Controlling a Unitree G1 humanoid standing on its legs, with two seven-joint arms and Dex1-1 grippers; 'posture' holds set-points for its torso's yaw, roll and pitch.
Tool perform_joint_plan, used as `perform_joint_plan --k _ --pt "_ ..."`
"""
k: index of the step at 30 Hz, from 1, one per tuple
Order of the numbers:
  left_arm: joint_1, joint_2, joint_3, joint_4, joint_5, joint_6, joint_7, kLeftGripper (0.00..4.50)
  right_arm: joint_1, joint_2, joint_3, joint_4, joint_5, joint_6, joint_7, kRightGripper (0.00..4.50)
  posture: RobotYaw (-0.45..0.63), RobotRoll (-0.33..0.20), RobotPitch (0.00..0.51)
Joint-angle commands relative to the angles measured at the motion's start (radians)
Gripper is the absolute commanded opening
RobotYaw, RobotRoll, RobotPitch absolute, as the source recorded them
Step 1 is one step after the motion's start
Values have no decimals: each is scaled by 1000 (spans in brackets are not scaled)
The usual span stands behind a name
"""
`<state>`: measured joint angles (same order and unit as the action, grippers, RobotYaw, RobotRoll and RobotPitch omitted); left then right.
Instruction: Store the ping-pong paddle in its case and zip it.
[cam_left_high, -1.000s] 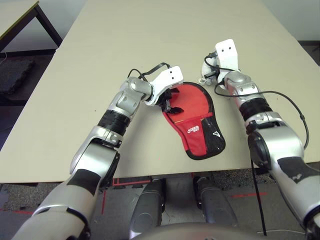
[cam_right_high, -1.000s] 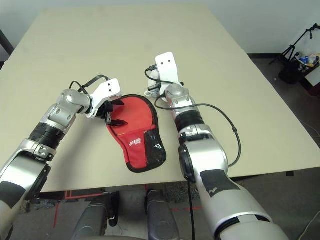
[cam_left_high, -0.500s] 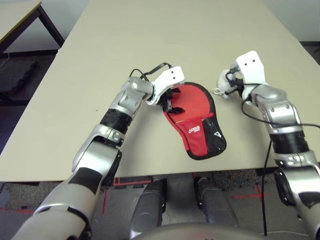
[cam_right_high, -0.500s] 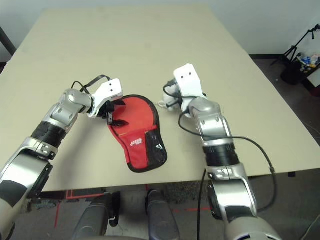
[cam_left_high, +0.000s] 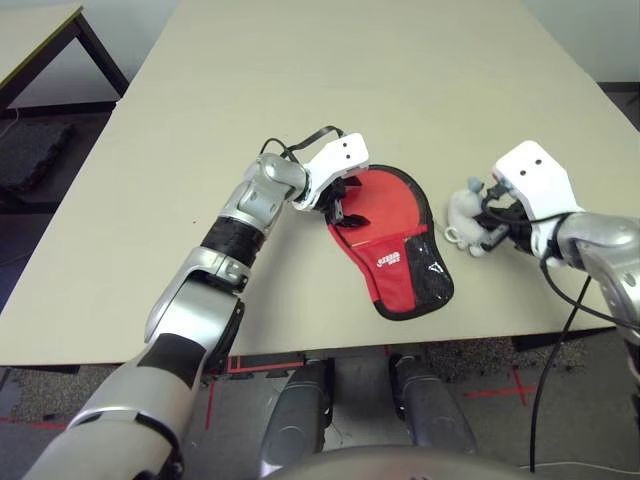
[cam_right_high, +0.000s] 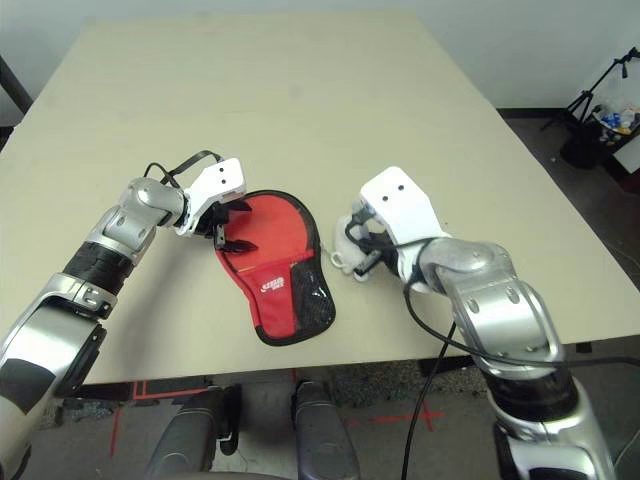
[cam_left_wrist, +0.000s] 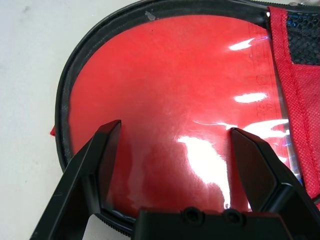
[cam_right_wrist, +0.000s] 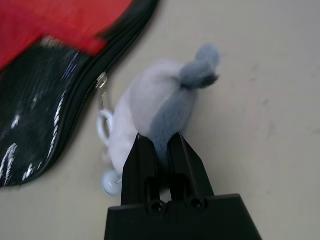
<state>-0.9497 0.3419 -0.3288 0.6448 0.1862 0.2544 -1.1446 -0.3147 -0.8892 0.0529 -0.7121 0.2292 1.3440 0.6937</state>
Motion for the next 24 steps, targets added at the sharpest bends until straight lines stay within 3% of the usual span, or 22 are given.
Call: perform_joint_plan --k 1,15,24 --pt "58 -3 -72 82 45 16 -6 4500 57 -71 -4 -67 79 65 49 0 -147 0 217" --pt "62 2 -69 79 49 12 -15 4500 80 -252 -22 -225 340 176 143 0 -144 0 220" --pt "56 -4 -66 86 51 10 -14 4500 63 -259 -19 -181 381 154 101 0 -140 0 219"
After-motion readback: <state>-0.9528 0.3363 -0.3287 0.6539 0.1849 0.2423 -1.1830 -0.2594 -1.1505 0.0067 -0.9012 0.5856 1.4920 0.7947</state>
